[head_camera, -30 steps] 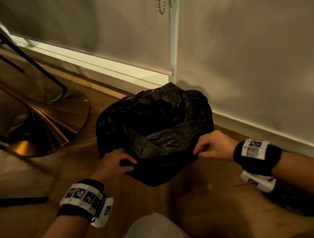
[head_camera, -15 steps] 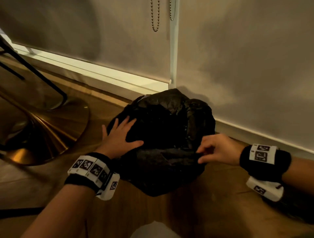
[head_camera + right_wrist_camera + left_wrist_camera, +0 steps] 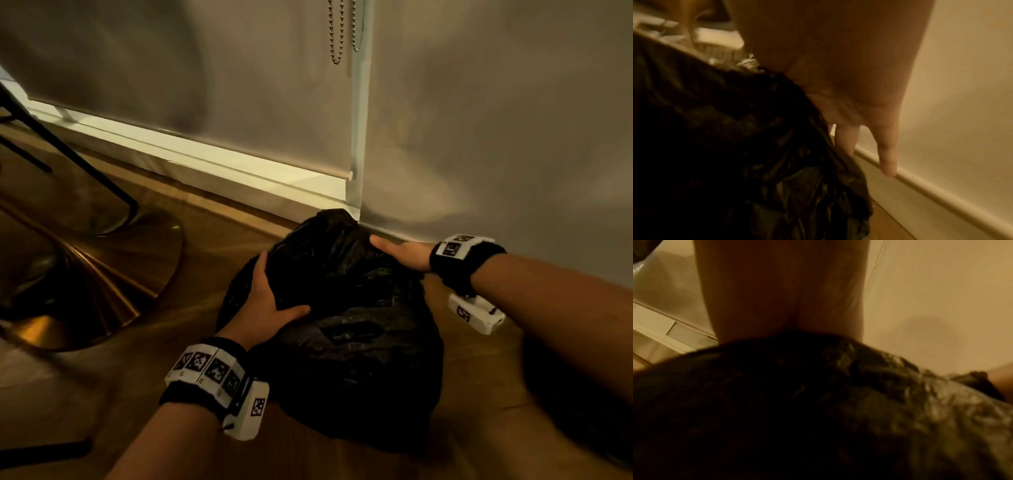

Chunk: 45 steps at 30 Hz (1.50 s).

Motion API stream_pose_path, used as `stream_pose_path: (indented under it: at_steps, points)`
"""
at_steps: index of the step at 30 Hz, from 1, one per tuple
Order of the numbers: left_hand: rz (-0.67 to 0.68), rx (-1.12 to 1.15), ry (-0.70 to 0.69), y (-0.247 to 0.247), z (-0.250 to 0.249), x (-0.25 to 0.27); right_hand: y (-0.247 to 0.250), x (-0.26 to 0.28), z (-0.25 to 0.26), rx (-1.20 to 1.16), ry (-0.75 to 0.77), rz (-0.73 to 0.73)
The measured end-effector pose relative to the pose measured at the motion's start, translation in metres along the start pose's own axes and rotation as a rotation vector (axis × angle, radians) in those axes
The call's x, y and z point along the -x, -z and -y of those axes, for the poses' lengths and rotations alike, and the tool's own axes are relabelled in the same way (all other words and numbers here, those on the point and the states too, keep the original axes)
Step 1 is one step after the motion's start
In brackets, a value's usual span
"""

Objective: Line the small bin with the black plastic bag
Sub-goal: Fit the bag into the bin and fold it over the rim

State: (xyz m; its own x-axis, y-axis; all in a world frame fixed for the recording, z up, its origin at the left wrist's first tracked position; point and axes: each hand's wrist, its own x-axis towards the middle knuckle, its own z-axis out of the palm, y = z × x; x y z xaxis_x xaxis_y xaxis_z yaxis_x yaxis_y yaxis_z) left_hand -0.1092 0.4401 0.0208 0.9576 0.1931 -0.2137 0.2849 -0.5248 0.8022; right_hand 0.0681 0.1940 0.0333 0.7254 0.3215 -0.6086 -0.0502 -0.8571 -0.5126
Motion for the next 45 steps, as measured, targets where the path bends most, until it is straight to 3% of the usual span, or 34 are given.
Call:
stream_pose_path:
  at_steps: [3,5,8,10,13,14,18,20,23,26,28,30,33,34,37,39,41,45]
  points:
    - [-0.014,0.078,0.068,0.004,-0.001,0.004,-0.004,0.009,-0.012,-0.198,0.293,-0.184]
    - [-0.007,0.033,0.094,0.003,-0.001,0.002,-0.016,0.021,-0.016,-0.246,0.368,-0.113]
    - [-0.06,0.03,0.149,-0.003,0.005,-0.003,-0.05,0.021,-0.035,-0.173,0.165,0.176]
    - [-0.094,0.038,0.131,-0.008,0.002,-0.001,-0.052,0.019,-0.038,-0.276,0.066,0.204]
    - [-0.114,0.004,-0.022,-0.012,-0.014,0.006,-0.034,0.022,-0.03,-0.561,0.168,-0.066]
    - [-0.086,-0.025,-0.071,-0.011,-0.019,0.006,-0.028,0.027,-0.027,-0.553,0.241,-0.153]
    - [0.062,-0.114,-0.117,-0.002,-0.031,-0.003,-0.018,0.046,-0.012,0.122,0.412,-0.468]
    - [0.057,-0.184,-0.144,-0.001,-0.037,-0.003,-0.02,0.05,-0.011,0.306,0.471,-0.44]
    - [-0.084,-0.446,-0.351,-0.016,-0.056,0.009,-0.026,0.049,-0.013,0.2,0.393,-0.289]
    - [0.18,-0.679,-0.566,-0.048,-0.059,0.024,-0.027,0.036,-0.02,0.039,0.265,-0.311]
    - [0.223,-0.882,-0.623,-0.053,-0.038,0.031,-0.024,0.03,-0.023,-0.037,0.204,-0.346]
    - [0.151,-0.94,-0.517,-0.039,-0.008,0.033,-0.022,0.029,-0.028,-0.089,0.149,-0.368]
    - [-0.023,-0.843,-0.285,-0.012,0.02,0.037,-0.032,0.035,-0.031,-0.219,0.151,-0.376]
    - [-0.055,-0.718,-0.223,-0.012,0.016,0.04,-0.037,0.039,-0.029,-0.332,0.132,-0.367]
    - [-0.221,-0.044,0.028,-0.022,-0.013,0.046,-0.046,0.055,-0.024,-0.649,-0.041,-0.263]
    - [-0.071,0.173,0.252,-0.027,-0.019,0.045,-0.044,0.069,-0.029,-0.606,-0.073,0.009]
    - [0.103,0.189,0.324,-0.032,-0.016,0.044,-0.041,0.074,-0.04,-0.403,-0.021,0.161]
    - [-0.037,0.297,0.262,-0.022,-0.002,0.038,-0.028,0.062,-0.071,-0.099,0.064,-0.042]
